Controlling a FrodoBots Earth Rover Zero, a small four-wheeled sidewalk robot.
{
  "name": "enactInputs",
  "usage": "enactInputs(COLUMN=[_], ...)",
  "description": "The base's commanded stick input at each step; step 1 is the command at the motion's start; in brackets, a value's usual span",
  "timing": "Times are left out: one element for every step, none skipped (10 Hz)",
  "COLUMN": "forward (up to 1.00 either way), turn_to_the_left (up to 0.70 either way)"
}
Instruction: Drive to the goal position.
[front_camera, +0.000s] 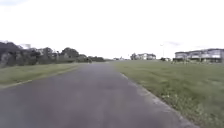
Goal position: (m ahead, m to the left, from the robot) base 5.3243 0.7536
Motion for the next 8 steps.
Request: enactInputs(forward=[0.70, 0.70, 0.70, 0.70, 0.70, 0.70, 0.70, 0.70], turn_to_the_left=[0.00, 0.00, 0.00, 0.00, 0.00, 0.00, 0.00, 0.00])
